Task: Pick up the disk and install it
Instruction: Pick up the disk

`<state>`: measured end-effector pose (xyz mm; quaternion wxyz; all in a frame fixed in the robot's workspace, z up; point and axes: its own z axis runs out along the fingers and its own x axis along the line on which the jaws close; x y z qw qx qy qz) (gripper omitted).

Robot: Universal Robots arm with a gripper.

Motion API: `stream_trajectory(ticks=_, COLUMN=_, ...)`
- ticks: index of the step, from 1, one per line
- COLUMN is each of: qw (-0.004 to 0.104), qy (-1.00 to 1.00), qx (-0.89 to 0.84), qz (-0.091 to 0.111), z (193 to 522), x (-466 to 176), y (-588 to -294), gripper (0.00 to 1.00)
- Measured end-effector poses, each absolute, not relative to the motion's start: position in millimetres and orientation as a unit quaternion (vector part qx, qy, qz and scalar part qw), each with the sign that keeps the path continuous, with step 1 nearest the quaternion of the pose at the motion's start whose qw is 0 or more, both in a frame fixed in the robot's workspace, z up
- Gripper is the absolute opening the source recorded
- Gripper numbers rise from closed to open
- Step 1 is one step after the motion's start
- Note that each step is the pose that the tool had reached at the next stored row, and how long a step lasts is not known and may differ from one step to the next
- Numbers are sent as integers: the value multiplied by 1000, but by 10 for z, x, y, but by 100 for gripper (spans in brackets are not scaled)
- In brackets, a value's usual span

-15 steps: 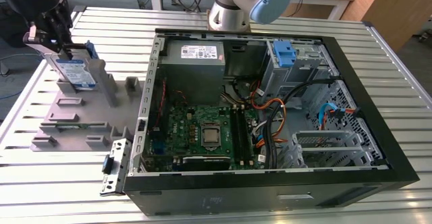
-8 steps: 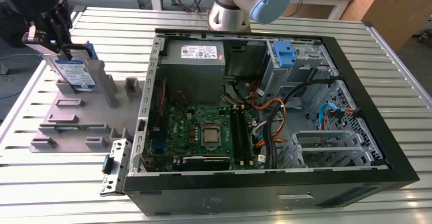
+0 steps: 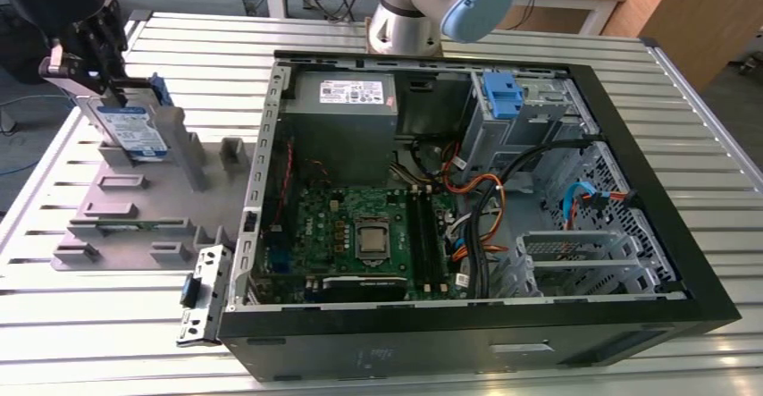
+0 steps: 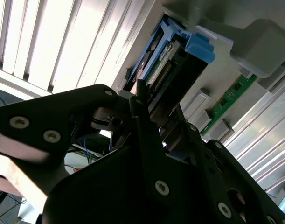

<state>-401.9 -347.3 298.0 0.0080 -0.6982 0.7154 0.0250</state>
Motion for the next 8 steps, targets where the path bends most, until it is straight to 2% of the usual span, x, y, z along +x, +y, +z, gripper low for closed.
stream_trajectory(ticks=8, qw=7, qy=715, qx=-698, qz=24, z=3012, x=-4018, y=-3473, gripper=35)
